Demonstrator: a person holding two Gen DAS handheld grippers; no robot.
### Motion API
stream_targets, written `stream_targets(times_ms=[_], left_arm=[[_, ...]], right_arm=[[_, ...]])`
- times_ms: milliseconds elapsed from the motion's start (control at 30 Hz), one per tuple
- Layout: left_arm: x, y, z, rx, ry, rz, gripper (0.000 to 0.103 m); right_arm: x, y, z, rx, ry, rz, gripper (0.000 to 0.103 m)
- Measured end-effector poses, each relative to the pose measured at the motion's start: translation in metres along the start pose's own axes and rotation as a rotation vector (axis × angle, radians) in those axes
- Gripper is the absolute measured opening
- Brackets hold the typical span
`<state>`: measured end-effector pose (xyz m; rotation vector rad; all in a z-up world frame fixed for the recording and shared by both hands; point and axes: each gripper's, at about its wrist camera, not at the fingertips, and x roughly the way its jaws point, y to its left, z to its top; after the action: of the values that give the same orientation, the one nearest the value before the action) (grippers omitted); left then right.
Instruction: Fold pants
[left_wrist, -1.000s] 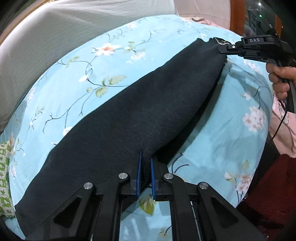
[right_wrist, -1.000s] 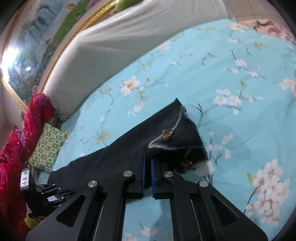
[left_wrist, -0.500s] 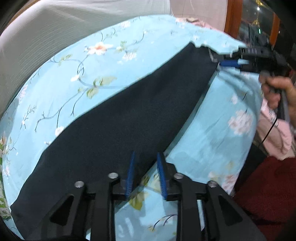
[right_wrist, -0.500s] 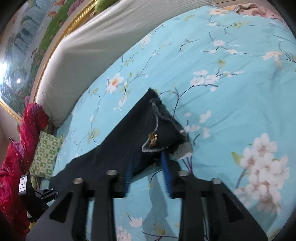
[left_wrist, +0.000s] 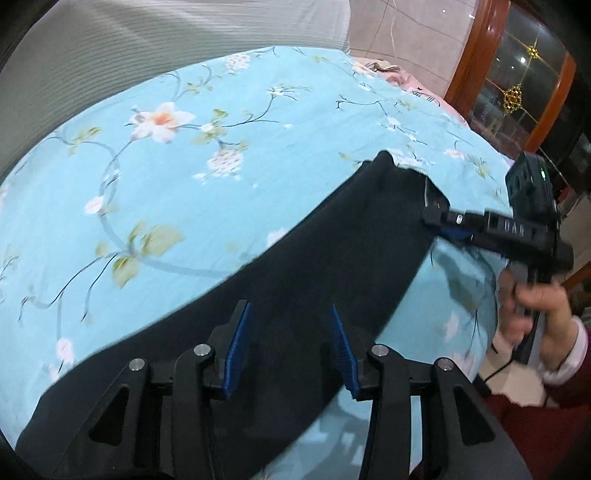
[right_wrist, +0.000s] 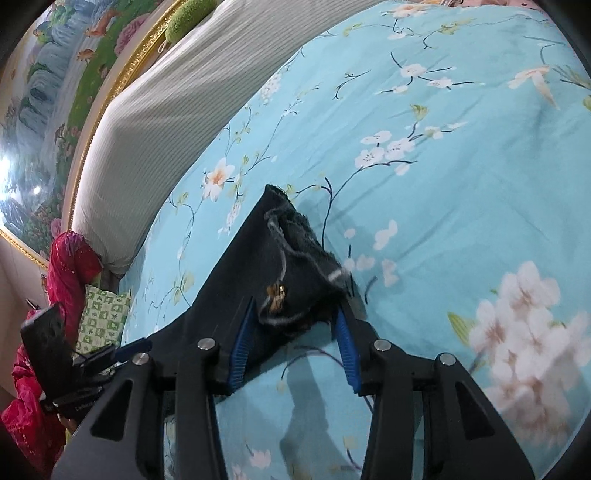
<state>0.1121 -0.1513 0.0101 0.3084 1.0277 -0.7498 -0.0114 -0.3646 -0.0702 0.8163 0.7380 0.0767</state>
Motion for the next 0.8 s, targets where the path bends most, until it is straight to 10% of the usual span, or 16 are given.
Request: stream_targets(times_ms=[67, 133, 567, 800], left_arm=[[0.012, -0.004, 0.018, 0.005, 0.011, -0.026, 0.047], [0.022, -0.009, 0.035, 0.018, 0.020, -0.045, 0.050], [0.125, -0.042, 0.120, 0.146, 0.166, -0.260, 0.056], [0.141, -0.041, 0.138, 0.185, 0.231, -0.391, 0.055]], right_arm=[[0.006, 0.001, 0.002, -0.008, -0.008, 0.003, 0.039], [0.008, 0.000, 0.005, -0.016, -0.028, -0.005, 0.013], [0.009, -0.024, 0.012, 0.054, -0.037, 0.143, 0.011], [0.007, -0.014, 0.009, 0.044, -0.014, 0.073, 0.017]])
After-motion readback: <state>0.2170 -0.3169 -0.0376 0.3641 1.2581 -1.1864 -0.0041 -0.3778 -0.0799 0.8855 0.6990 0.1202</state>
